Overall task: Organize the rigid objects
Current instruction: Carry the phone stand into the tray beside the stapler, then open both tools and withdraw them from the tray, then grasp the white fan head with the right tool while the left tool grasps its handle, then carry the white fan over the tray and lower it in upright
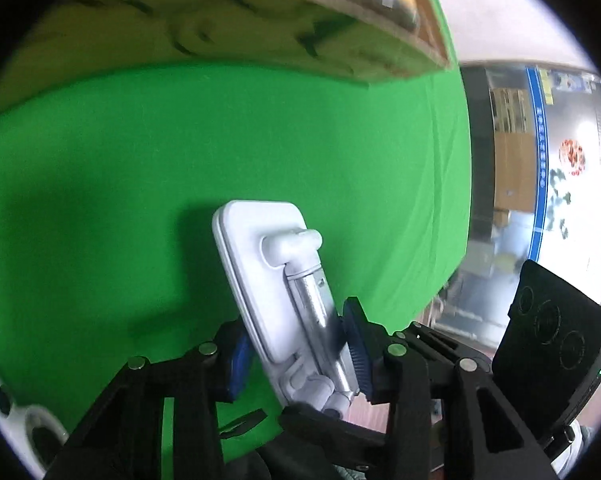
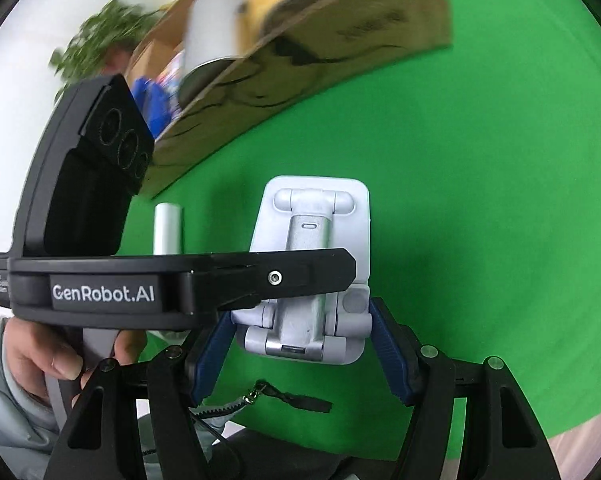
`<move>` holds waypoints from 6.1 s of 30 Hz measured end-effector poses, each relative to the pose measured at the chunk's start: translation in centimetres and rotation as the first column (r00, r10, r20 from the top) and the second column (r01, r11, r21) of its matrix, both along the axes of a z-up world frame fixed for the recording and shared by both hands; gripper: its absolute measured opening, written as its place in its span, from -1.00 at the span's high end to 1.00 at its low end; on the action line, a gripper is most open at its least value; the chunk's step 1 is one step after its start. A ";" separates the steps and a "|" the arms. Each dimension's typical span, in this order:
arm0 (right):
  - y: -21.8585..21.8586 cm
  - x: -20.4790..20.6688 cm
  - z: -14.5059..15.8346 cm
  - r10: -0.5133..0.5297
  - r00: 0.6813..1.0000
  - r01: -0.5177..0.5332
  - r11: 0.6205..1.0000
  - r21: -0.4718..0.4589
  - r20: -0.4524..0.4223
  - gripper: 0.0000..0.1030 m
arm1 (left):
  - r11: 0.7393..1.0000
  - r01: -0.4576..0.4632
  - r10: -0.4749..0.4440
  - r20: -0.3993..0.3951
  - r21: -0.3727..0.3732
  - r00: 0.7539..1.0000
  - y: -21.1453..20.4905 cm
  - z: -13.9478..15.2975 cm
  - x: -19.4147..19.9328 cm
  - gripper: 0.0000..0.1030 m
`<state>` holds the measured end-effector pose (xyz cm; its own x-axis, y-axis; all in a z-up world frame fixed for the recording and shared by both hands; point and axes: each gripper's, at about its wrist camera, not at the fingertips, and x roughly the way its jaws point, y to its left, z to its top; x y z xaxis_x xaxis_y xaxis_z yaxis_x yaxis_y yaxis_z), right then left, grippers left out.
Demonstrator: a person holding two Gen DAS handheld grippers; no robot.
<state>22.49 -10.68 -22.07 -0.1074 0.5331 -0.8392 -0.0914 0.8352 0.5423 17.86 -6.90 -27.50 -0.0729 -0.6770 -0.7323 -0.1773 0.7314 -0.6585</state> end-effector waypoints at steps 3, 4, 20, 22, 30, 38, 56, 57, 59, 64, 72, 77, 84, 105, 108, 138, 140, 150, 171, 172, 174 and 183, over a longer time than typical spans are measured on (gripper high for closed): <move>2.4 1.3 2.3 0.058 0.997 -0.059 0.998 0.026 0.043 -0.25 | 0.997 -0.080 0.080 0.055 -0.005 0.995 3.1 2.3 -0.6 0.25; 3.1 1.5 3.0 0.081 0.995 -0.083 0.996 0.030 0.065 -0.25 | 0.994 -0.105 0.105 0.072 -0.010 0.992 4.3 3.1 -0.6 0.27; 6.8 1.9 11.2 0.122 0.968 -0.144 0.986 0.085 0.218 -0.24 | 0.981 -0.196 0.184 0.287 0.013 0.940 12.5 10.5 2.6 0.43; 6.9 2.9 11.6 0.115 0.968 -0.137 0.987 0.085 0.224 -0.24 | 0.981 -0.194 0.181 0.294 0.014 0.938 13.2 10.6 2.9 0.43; 8.8 6.4 10.0 0.110 0.971 -0.139 0.982 0.128 0.213 -0.25 | 0.975 -0.215 0.192 0.280 0.052 0.941 16.0 10.9 5.8 0.43; 9.5 10.5 6.7 0.109 0.979 -0.131 0.983 0.126 0.171 -0.26 | 0.975 -0.203 0.178 0.234 0.090 0.956 16.8 9.2 9.6 0.55; 7.4 11.3 8.9 0.109 0.952 -0.119 0.993 0.017 0.288 -0.97 | 0.921 -0.365 0.288 0.396 0.133 0.872 20.5 14.1 8.7 -0.12; 7.2 10.8 9.2 0.108 0.950 -0.116 0.993 0.008 0.292 -0.98 | 0.917 -0.369 0.284 0.405 0.149 0.869 20.5 14.6 8.3 -0.12; 6.8 9.8 10.1 0.110 0.944 -0.111 0.994 -0.016 0.312 -0.98 | 0.906 -0.380 0.276 0.424 0.185 0.863 20.7 15.4 6.9 -0.13; 6.8 6.9 12.7 0.134 0.913 -0.110 0.990 -0.085 0.386 -0.92 | 0.886 -0.418 0.293 0.459 0.198 0.838 21.5 16.4 2.9 0.00; 7.1 3.4 16.4 0.149 0.856 -0.107 0.988 -0.113 0.495 -1.00 | 0.843 -0.428 0.205 0.540 0.326 0.816 21.3 18.6 -3.1 0.25; 8.3 2.0 15.3 0.163 0.874 -0.109 0.984 -0.143 0.457 -0.99 | 0.831 -0.466 0.199 0.619 0.305 0.760 21.4 18.8 -6.7 -0.71; 10.3 -1.1 10.8 0.288 0.903 -0.243 0.955 -0.172 0.319 -0.99 | 0.897 -0.402 0.345 0.275 0.185 0.897 22.2 9.3 -9.0 -0.68; 4.2 -5.5 4.1 0.340 0.932 -0.308 0.925 -0.224 0.123 -0.96 | 0.929 -0.363 0.360 -0.052 -0.066 0.931 13.9 0.2 -6.9 -0.61; 5.1 -6.5 4.0 0.425 0.887 -0.378 0.893 -0.245 0.180 -0.96 | 0.918 -0.394 0.392 -0.058 -0.044 0.918 15.0 -0.1 -6.4 -0.61; 8.8 -8.1 6.5 0.570 0.740 -0.518 0.822 -0.237 0.358 -0.03 | 0.890 -0.411 0.422 -0.010 0.198 0.907 15.5 6.9 -1.8 0.41; 8.6 -7.0 9.3 0.510 0.749 -0.469 0.859 -0.206 0.422 -0.03 | 0.886 -0.424 0.410 0.109 0.187 0.906 15.9 11.9 -0.5 0.44; 12.0 1.6 19.4 0.263 0.709 -0.264 0.959 -0.099 0.654 -0.03 | 0.881 -0.432 0.307 0.463 0.192 0.831 18.9 26.1 7.7 0.45; 12.6 22.6 10.0 0.243 0.834 -0.185 0.969 -0.164 0.495 -0.03 | 0.934 -0.313 0.248 0.320 0.172 0.914 18.6 16.1 24.7 0.45; 12.6 23.4 9.0 0.236 0.848 -0.175 0.970 -0.170 0.475 -0.03 | 0.937 -0.304 0.243 0.306 0.171 0.921 18.5 15.4 25.3 0.45; 12.3 24.9 6.7 0.215 0.879 -0.151 0.972 -0.178 0.426 -0.03 | 0.947 -0.273 0.225 0.258 0.169 0.940 17.9 12.6 26.9 0.45; 10.8 27.1 0.2 0.155 0.960 -0.094 0.963 -0.254 0.231 -0.13 | 0.967 -0.171 0.139 0.170 0.188 0.976 16.0 7.7 28.5 0.45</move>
